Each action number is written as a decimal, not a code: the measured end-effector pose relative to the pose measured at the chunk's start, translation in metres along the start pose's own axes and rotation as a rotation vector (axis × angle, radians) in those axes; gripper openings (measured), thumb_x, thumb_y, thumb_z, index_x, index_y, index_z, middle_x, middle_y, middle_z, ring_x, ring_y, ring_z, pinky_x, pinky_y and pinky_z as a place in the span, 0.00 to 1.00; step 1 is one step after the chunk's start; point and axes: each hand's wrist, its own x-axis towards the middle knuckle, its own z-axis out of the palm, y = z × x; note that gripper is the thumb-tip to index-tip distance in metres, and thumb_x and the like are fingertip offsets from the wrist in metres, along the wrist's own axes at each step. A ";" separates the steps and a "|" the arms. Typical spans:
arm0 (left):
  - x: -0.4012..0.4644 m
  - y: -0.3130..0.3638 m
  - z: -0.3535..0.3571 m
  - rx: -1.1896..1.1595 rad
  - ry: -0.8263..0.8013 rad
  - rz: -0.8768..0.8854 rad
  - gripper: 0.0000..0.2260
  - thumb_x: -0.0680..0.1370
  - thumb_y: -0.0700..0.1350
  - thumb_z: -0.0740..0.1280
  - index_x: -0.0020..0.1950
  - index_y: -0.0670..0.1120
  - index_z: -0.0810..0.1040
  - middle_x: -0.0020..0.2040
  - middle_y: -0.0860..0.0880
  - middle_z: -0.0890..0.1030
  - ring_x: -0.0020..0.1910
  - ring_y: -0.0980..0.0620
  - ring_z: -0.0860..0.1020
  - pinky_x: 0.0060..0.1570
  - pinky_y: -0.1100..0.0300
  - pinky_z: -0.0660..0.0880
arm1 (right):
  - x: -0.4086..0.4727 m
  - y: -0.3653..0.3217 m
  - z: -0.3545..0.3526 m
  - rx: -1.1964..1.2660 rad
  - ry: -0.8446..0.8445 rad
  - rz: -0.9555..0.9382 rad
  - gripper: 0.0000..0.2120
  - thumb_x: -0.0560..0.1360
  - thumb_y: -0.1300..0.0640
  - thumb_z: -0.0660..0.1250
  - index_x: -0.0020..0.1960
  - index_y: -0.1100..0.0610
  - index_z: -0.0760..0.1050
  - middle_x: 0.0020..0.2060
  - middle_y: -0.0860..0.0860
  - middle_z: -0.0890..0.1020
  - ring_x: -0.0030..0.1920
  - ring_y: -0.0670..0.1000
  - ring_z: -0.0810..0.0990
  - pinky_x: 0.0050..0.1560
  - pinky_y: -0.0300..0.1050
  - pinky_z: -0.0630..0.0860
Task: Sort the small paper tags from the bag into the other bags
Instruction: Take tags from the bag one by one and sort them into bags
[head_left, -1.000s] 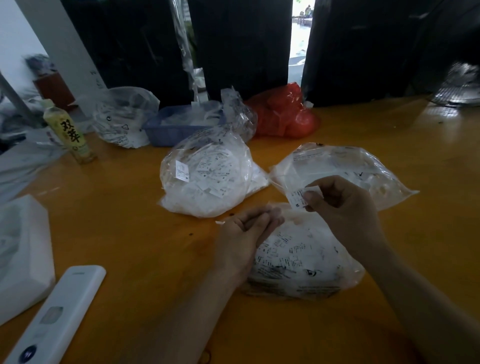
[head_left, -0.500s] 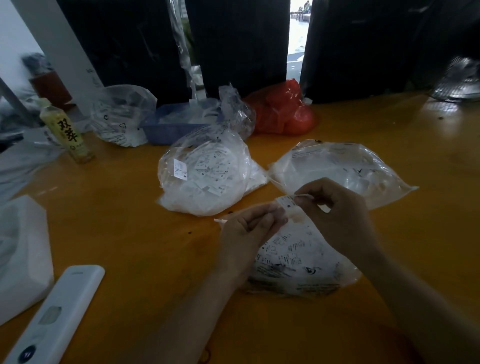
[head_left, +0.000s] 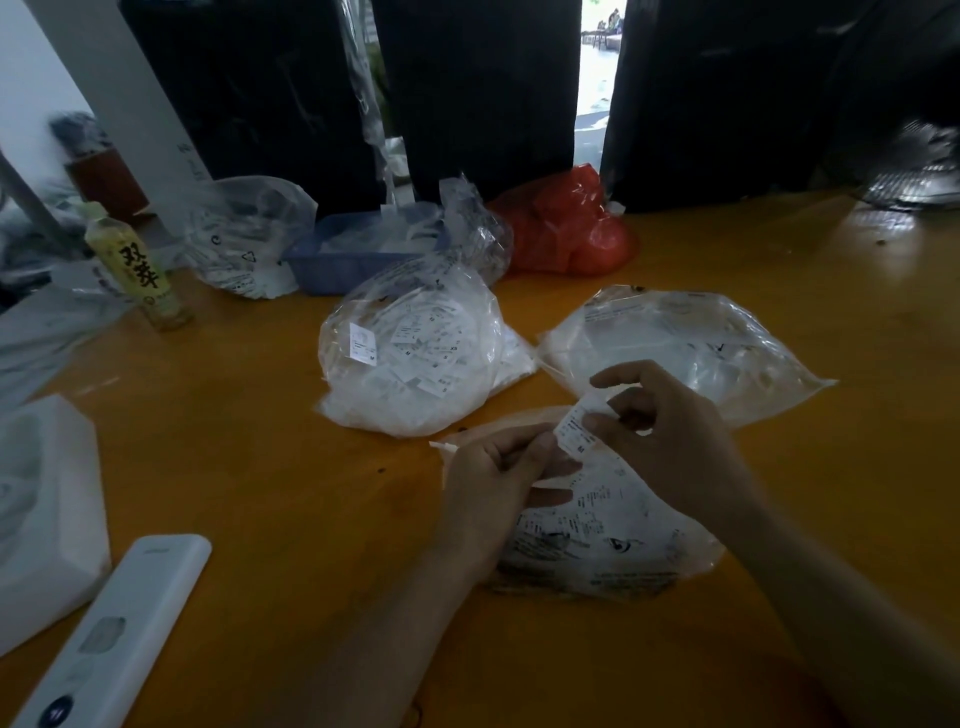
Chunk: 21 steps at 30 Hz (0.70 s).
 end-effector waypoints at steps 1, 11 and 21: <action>0.000 0.001 0.000 0.002 0.005 -0.006 0.09 0.82 0.46 0.70 0.59 0.47 0.87 0.52 0.45 0.88 0.52 0.46 0.87 0.41 0.58 0.84 | 0.000 0.000 0.000 0.003 0.004 0.008 0.13 0.75 0.54 0.75 0.57 0.46 0.76 0.38 0.38 0.83 0.42 0.36 0.82 0.44 0.28 0.77; 0.000 0.006 0.002 0.038 0.119 -0.011 0.15 0.74 0.57 0.73 0.55 0.51 0.89 0.49 0.48 0.88 0.42 0.49 0.87 0.34 0.59 0.82 | -0.003 -0.001 0.006 -0.054 -0.112 -0.081 0.10 0.76 0.52 0.74 0.57 0.48 0.84 0.44 0.40 0.84 0.44 0.39 0.83 0.48 0.34 0.80; -0.001 0.016 -0.001 0.294 0.083 0.139 0.15 0.78 0.42 0.75 0.62 0.56 0.82 0.55 0.58 0.87 0.49 0.57 0.86 0.46 0.64 0.81 | 0.001 0.001 -0.004 -0.002 -0.097 -0.042 0.08 0.78 0.51 0.71 0.55 0.42 0.83 0.42 0.37 0.85 0.43 0.41 0.84 0.45 0.39 0.81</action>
